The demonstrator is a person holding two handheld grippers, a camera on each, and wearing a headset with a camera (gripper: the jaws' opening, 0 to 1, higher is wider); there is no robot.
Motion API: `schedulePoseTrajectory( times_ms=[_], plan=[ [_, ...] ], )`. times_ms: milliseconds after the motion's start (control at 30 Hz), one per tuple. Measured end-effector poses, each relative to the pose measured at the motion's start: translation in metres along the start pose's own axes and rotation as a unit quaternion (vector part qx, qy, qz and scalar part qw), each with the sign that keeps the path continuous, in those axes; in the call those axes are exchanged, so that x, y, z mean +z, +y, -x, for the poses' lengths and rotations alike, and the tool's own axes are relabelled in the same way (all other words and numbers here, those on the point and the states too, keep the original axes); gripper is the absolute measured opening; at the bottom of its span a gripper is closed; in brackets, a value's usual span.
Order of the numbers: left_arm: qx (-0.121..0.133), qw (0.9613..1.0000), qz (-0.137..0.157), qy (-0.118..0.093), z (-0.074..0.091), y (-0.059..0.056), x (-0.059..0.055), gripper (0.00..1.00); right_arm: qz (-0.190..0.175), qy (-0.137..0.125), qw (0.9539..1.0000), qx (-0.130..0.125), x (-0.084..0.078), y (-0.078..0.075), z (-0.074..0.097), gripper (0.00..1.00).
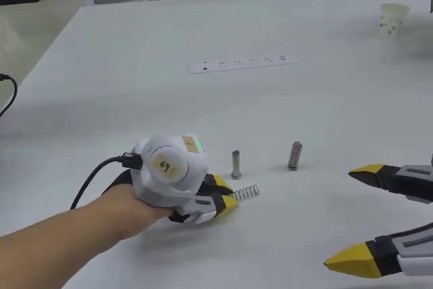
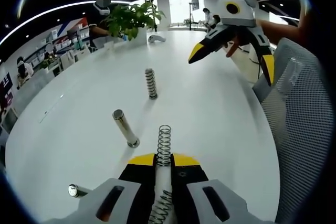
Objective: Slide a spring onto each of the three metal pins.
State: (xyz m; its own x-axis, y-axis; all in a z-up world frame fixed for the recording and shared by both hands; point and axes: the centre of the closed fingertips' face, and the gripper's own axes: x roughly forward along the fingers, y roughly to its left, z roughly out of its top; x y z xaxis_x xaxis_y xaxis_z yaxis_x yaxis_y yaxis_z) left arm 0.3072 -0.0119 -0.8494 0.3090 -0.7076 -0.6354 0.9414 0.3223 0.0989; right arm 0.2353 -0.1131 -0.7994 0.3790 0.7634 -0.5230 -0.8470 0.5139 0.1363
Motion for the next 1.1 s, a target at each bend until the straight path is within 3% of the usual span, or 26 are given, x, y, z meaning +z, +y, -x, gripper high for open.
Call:
schedulePoseTrajectory(
  times_ms=[1100],
  plan=[
    [-0.001,0.9981,-0.006,-0.061,0.044,-0.025,0.026,0.02,0.028,0.02,0.9984,0.045,0.012,0.02,-0.019,0.92]
  ],
)
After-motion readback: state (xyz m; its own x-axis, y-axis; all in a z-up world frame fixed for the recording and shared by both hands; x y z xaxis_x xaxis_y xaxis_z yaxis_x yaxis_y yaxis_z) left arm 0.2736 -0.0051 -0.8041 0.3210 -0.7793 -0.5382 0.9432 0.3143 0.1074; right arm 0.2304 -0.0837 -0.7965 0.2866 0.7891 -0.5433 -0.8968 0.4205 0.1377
